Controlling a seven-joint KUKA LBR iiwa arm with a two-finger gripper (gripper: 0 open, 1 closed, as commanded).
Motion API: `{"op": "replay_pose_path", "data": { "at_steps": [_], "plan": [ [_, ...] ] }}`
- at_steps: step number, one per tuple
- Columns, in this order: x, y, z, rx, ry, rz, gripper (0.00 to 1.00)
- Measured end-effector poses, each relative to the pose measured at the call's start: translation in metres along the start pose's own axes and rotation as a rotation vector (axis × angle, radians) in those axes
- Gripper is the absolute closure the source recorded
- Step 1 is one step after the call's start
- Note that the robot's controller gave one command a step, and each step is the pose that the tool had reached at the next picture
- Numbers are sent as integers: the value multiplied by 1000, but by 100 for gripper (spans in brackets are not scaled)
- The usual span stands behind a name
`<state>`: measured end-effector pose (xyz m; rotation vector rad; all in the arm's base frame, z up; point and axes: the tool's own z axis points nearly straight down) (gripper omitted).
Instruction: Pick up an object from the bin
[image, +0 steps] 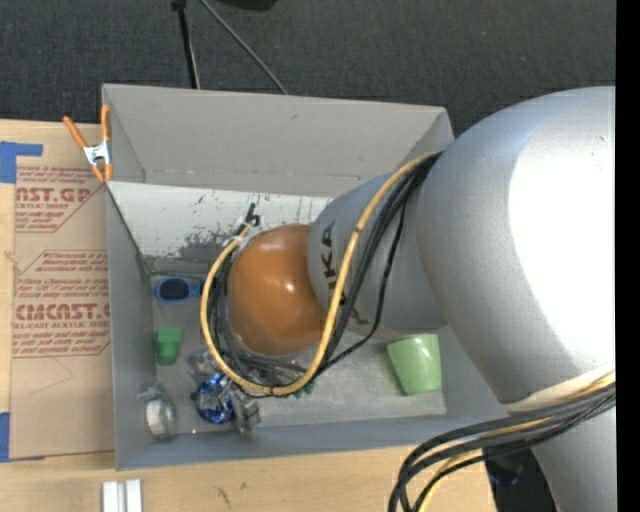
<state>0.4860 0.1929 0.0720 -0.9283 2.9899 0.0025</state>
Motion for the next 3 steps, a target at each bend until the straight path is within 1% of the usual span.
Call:
{"op": "replay_pose_path", "data": {
  "at_steps": [1,2,3],
  "plan": [
    [-2,1,-33,-1,7,0,100],
    [-2,1,-37,-2,9,0,100],
    [-5,2,-102,0,3,0,100]
  ]
}}
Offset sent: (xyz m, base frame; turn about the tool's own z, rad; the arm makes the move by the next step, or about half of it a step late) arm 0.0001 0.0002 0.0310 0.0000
